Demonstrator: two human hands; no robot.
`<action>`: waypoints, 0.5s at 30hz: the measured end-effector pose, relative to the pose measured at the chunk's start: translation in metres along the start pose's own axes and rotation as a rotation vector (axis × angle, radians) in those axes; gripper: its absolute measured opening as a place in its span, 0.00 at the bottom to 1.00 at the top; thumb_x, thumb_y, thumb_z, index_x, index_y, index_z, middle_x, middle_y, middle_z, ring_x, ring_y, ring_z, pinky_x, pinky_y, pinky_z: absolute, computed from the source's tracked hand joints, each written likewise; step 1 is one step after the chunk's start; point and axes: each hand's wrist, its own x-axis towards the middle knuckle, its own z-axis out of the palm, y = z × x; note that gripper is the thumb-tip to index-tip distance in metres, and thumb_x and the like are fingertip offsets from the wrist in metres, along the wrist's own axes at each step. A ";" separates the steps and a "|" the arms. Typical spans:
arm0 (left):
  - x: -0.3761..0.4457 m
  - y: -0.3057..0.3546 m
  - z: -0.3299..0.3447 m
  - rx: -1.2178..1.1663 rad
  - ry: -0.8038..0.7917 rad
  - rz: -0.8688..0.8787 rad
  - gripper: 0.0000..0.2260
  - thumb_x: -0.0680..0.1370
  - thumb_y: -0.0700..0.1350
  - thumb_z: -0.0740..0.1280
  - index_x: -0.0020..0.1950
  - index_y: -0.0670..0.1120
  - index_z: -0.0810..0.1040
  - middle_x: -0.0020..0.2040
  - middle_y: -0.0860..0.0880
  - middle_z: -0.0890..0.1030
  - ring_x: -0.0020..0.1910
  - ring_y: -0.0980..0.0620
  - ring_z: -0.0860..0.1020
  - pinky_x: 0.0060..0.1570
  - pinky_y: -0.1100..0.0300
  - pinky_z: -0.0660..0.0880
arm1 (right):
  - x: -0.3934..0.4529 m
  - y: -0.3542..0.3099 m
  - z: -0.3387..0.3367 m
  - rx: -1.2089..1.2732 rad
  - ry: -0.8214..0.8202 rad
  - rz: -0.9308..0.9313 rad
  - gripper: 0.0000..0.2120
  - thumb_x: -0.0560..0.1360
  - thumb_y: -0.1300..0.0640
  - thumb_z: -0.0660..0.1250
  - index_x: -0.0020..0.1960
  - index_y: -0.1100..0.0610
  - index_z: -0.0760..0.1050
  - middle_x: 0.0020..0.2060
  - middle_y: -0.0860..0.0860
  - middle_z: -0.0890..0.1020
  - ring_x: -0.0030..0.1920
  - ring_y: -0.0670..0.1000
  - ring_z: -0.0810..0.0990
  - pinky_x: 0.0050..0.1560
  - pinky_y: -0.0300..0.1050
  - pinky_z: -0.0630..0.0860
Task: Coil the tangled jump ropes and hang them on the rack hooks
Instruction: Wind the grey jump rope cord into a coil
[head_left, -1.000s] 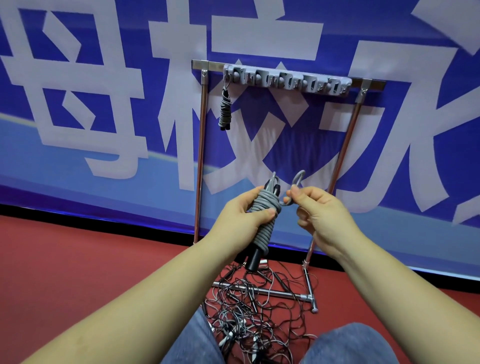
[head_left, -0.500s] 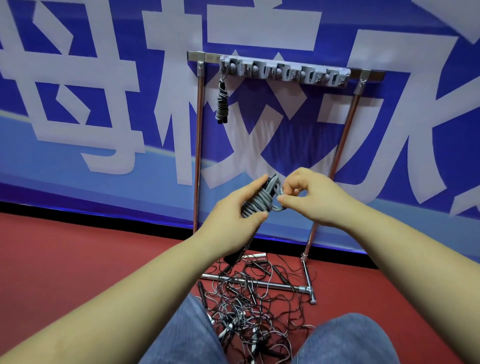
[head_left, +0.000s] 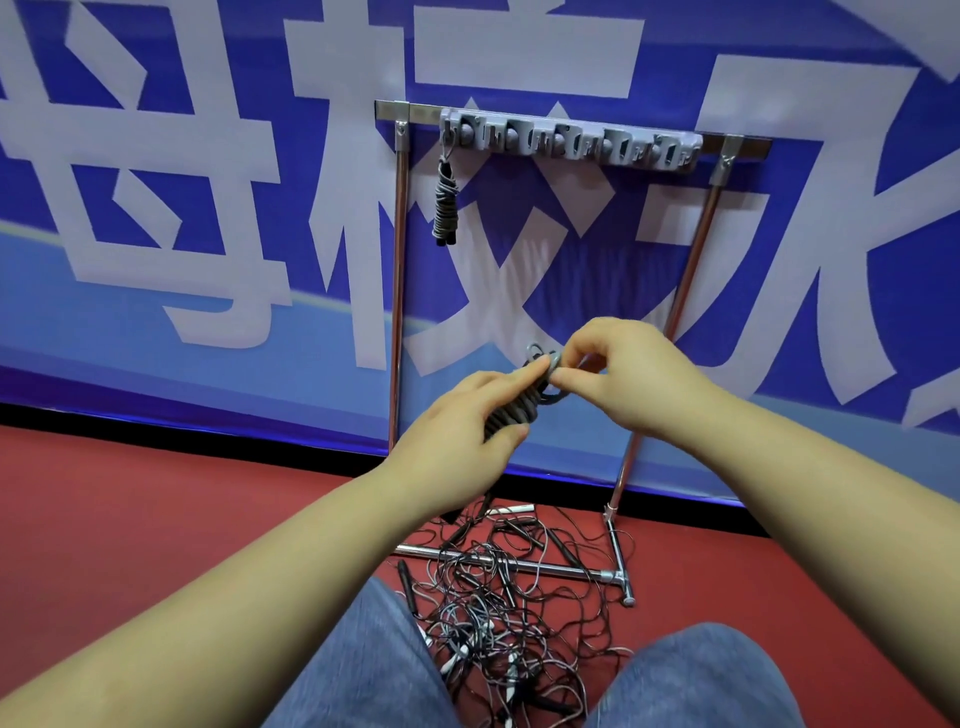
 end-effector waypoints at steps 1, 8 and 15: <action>0.000 0.000 0.000 0.003 -0.001 -0.004 0.31 0.78 0.40 0.64 0.66 0.72 0.56 0.61 0.57 0.73 0.60 0.60 0.71 0.62 0.66 0.66 | -0.002 0.002 0.005 0.123 0.025 0.060 0.07 0.74 0.54 0.69 0.39 0.56 0.77 0.39 0.50 0.81 0.41 0.52 0.81 0.46 0.50 0.79; 0.001 -0.003 -0.003 0.077 0.007 -0.094 0.39 0.78 0.46 0.64 0.74 0.68 0.40 0.56 0.55 0.74 0.42 0.51 0.74 0.46 0.54 0.74 | -0.010 -0.003 0.021 0.730 0.093 0.261 0.14 0.74 0.58 0.70 0.58 0.57 0.73 0.40 0.57 0.84 0.41 0.53 0.84 0.47 0.48 0.81; 0.006 0.000 -0.004 0.213 0.021 -0.046 0.38 0.78 0.46 0.64 0.78 0.58 0.41 0.65 0.54 0.74 0.59 0.48 0.74 0.51 0.57 0.70 | -0.001 -0.002 0.029 0.371 0.194 0.136 0.09 0.72 0.47 0.70 0.48 0.50 0.77 0.46 0.48 0.77 0.41 0.49 0.79 0.46 0.48 0.79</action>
